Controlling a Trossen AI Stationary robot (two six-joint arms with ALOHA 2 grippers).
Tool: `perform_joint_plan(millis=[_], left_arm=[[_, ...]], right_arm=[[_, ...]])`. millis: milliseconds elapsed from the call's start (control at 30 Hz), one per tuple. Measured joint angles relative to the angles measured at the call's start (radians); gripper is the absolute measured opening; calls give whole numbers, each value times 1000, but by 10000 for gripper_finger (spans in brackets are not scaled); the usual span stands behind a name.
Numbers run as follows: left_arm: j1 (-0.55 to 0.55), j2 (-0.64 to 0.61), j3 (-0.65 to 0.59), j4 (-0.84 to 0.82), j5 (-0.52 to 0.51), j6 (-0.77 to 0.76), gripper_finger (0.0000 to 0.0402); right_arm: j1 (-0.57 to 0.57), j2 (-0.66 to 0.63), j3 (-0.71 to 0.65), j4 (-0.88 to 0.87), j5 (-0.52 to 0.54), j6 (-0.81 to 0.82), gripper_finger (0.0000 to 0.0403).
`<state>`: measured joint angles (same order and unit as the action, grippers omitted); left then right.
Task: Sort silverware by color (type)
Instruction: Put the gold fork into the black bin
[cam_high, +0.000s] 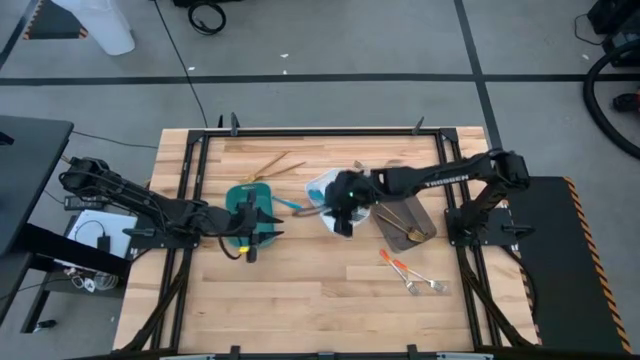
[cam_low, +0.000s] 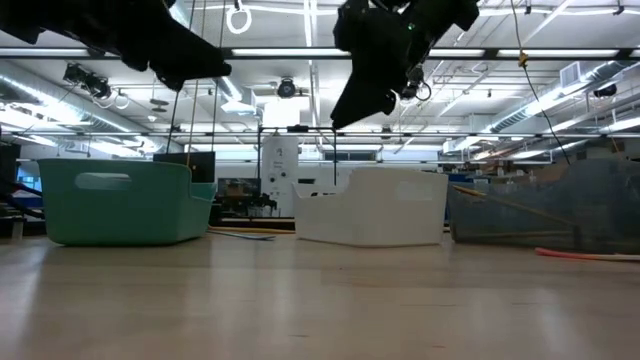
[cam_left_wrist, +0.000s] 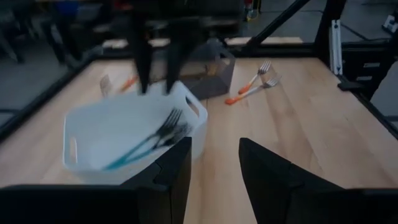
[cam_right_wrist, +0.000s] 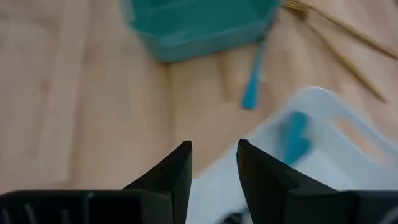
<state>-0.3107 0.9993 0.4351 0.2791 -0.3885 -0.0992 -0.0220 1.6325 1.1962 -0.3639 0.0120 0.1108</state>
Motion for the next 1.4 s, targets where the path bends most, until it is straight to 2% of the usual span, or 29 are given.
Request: perform_joint_plan(millis=[200, 333, 500, 633, 867, 1100, 1400], left_arm=[[5, 0, 0, -60, -98, -123, 142], [49, 0, 0, -101, -107, -191, 142], [126, 0, 0, -165, -107, -244, 142], [216, 0, 0, -229, -56, -305, 142], [341, 2, 0, -259, 120, -389, 142], [428, 2, 41, -436, 129, -444, 142], [558, 42, 171, -642, 122, -405, 142]], right_arm=[[98, 0, -66, 126, 18, 36, 133], [161, 0, -112, 217, 36, 48, 133], [215, 0, -146, 267, 123, 57, 133], [253, 0, -187, 347, 178, 73, 133], [296, 0, -270, 524, 205, 76, 133], [308, 0, -327, 656, 247, 99, 133], [310, 1, -337, 686, 252, 98, 133]])
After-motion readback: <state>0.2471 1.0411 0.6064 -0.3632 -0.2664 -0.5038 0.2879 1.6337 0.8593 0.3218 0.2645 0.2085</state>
